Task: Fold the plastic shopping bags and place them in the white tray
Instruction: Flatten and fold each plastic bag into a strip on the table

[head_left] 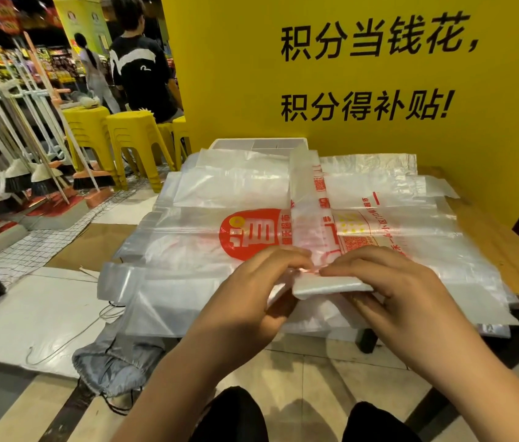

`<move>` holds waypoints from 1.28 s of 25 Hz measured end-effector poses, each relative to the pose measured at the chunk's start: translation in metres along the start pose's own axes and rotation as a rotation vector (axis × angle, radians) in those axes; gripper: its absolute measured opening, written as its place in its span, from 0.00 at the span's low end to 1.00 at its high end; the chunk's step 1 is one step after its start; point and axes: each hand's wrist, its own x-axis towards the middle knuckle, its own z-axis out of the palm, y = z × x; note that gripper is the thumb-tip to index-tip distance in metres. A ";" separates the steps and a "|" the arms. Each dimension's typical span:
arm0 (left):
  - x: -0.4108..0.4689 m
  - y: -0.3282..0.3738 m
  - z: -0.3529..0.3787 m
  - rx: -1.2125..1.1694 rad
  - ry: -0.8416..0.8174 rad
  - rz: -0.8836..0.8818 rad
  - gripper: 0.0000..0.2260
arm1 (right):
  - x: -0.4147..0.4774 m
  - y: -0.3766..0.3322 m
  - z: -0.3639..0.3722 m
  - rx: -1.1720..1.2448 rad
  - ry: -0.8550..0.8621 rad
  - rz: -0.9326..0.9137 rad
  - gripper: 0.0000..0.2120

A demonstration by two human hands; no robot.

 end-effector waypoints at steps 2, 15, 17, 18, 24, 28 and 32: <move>0.002 -0.006 -0.003 0.053 -0.018 -0.025 0.13 | 0.001 0.001 0.002 0.048 0.034 0.014 0.15; 0.016 -0.006 -0.004 0.196 -0.044 -0.123 0.09 | 0.025 0.006 0.001 0.026 -0.071 0.294 0.12; 0.021 -0.004 -0.003 0.208 -0.052 -0.167 0.10 | 0.032 0.007 0.003 -0.053 -0.109 0.287 0.14; 0.023 -0.002 -0.002 0.218 -0.058 -0.196 0.11 | 0.035 0.007 0.003 -0.076 -0.118 0.292 0.13; 0.029 0.001 0.010 0.327 0.011 -0.287 0.10 | 0.045 -0.001 0.011 -0.116 -0.103 0.361 0.07; 0.031 0.004 0.012 0.216 0.050 -0.283 0.15 | 0.049 -0.004 0.019 -0.283 -0.108 0.348 0.10; 0.033 -0.001 0.014 0.222 -0.004 -0.241 0.20 | 0.050 -0.005 0.023 -0.355 -0.119 0.402 0.20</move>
